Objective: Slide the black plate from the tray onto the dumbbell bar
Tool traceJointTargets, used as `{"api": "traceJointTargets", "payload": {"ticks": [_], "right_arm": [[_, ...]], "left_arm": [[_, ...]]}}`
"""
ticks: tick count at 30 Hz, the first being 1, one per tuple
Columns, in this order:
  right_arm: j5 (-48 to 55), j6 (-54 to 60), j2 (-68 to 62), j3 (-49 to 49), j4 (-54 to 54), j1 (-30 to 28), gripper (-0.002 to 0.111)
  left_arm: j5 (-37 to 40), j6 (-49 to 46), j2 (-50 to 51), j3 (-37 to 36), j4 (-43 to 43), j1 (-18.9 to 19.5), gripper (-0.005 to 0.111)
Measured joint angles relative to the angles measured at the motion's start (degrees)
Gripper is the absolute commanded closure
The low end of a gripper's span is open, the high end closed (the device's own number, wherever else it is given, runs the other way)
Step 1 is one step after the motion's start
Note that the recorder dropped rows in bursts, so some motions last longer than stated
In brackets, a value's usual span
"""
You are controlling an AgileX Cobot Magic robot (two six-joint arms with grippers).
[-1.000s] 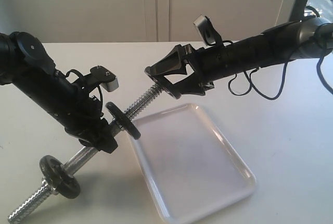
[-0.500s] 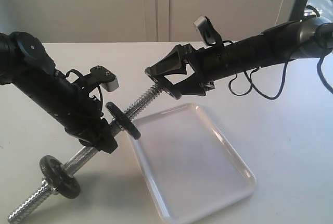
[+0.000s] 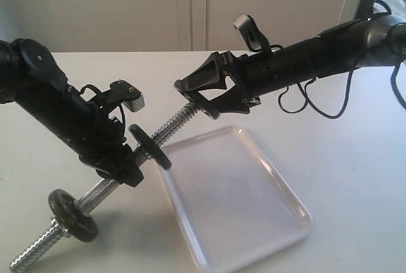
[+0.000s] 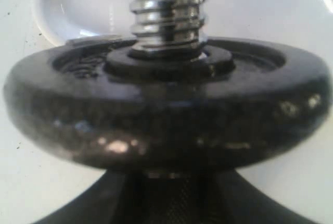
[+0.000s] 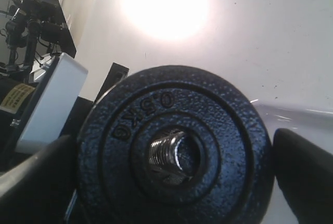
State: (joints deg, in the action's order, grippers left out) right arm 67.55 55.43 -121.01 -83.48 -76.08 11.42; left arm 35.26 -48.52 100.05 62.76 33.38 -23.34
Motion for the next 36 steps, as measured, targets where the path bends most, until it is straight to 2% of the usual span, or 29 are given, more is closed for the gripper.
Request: {"api": "traceJointTargets", "payload": {"ticks": [36], "right_arm": [[-0.10,1.13,0.05,0.00,1.28,0.25,0.108]], "left_arm": [[0.00,0.00,0.00,-0.23,-0.21,0.00,0.107]]}}
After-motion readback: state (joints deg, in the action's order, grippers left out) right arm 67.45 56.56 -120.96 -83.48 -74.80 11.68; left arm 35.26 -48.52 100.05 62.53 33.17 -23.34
